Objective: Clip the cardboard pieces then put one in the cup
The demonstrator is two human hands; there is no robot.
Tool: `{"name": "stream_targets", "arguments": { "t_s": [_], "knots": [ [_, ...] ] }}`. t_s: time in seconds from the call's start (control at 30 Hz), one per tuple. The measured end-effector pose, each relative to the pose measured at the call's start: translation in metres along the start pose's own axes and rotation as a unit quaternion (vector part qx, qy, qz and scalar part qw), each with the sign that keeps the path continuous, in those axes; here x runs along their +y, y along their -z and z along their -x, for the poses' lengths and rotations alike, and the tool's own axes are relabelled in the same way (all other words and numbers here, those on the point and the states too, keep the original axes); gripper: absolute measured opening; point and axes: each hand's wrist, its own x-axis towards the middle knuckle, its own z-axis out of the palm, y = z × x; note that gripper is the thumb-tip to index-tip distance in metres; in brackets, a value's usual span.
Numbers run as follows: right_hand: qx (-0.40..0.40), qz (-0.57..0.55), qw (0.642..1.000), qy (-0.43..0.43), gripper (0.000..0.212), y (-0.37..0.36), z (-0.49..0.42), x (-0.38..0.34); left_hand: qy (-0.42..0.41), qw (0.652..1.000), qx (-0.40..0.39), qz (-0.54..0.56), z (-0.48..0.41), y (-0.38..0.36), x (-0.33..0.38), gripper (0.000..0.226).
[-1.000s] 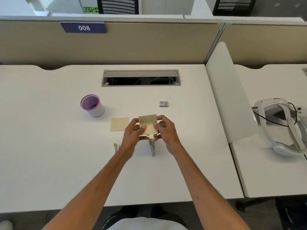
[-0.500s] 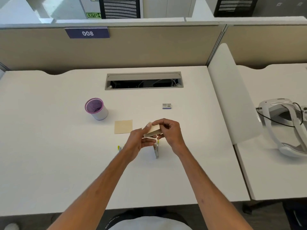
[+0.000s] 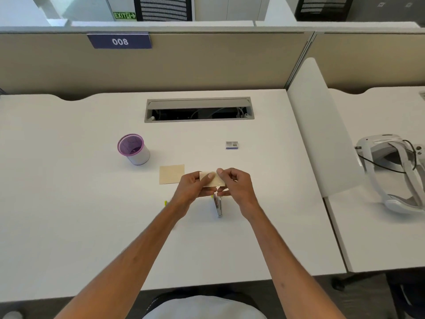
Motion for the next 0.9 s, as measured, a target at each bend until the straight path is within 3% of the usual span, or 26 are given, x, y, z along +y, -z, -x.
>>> {"name": "stream_targets", "arguments": {
  "t_s": [0.27,0.9],
  "knots": [
    [0.022,-0.008,1.0,0.012,0.022,-0.004,0.003,-0.002,-0.01,1.0,-0.016,0.0,-0.002,0.004,-0.001,0.036],
    [0.018,0.014,1.0,0.017,0.024,-0.02,-0.004,0.006,-0.008,1.0,-0.012,-0.011,-0.001,0.017,0.001,0.035]
  ]
}}
